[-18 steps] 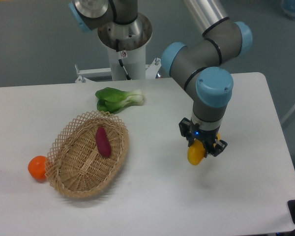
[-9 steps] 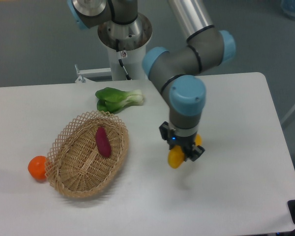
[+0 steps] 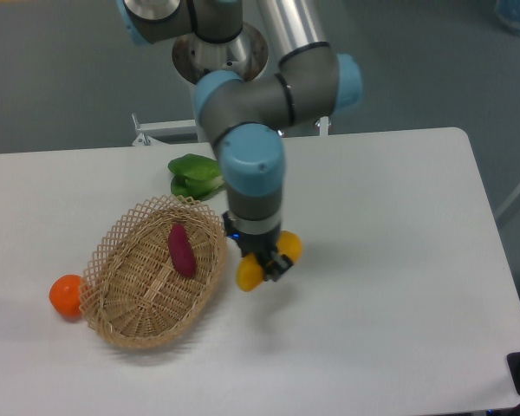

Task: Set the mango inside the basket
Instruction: 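Carry the held mango over the wicker basket and lower it inside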

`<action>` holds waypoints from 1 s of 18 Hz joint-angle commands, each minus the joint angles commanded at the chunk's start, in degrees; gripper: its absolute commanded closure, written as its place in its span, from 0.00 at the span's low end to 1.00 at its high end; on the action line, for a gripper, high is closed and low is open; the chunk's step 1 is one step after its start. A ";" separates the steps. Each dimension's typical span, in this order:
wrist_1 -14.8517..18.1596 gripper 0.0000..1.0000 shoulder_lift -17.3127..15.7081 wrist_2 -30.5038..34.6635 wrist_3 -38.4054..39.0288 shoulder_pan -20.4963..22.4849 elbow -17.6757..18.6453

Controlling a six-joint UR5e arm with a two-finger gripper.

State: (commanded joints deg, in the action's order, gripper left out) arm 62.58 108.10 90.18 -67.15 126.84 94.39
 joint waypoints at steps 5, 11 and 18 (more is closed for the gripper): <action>-5.26 0.43 1.14 0.09 0.09 -5.28 0.88; -11.77 0.43 4.92 0.61 0.01 -10.55 2.37; -13.80 0.43 6.15 2.02 1.40 -13.46 4.39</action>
State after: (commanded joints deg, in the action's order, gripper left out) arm 48.78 114.25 92.20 -65.75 113.38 98.79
